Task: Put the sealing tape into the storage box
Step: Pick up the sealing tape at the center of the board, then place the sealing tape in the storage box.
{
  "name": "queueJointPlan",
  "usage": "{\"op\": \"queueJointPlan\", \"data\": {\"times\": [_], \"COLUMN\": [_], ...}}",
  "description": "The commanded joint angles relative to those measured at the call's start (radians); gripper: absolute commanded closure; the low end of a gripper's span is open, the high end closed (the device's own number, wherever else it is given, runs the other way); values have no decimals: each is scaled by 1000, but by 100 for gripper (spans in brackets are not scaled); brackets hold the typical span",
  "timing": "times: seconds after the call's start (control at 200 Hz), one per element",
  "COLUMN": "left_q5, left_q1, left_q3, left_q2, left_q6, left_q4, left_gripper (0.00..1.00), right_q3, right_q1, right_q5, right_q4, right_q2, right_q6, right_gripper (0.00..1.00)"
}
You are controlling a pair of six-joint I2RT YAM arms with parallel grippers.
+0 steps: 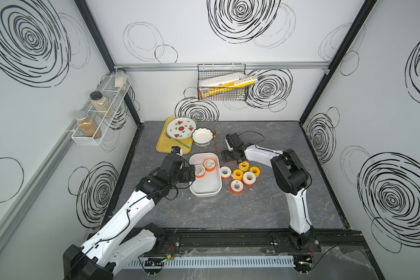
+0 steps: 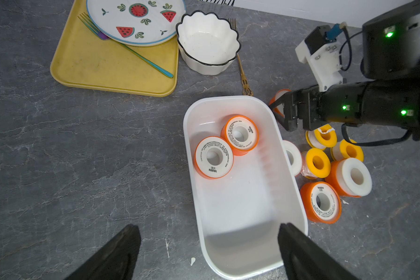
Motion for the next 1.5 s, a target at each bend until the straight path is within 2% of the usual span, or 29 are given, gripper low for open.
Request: {"op": "queueJointPlan", "data": {"times": [0.0, 0.245, 0.611, 0.826, 1.111, 1.497], "left_q5": [1, 1, -7, -14, -43, -74], "left_q1": [10, 10, 9, 10, 9, 18], "left_q3": [-6, -6, -5, -6, -3, -3], "left_q2": [5, 6, 2, 0, -11, -46], "left_q6": [12, 12, 10, 8, -7, -19], "left_q4": [31, 31, 29, 28, 22, 23], "left_gripper": [5, 4, 5, 5, 5, 4], "right_q3": [23, 11, -59, -146, -235, -269], "right_q1": [-5, -5, -5, 9, 132, 297], "right_q5": [7, 0, -23, -92, -75, -84], "right_q4": [-26, -20, -30, -24, -41, -60], "right_q2": [20, -8, -177, -318, -448, -484], "right_q6": [5, 8, 30, 50, 48, 62], "right_gripper": [17, 28, 30, 30, 30, 30]}}
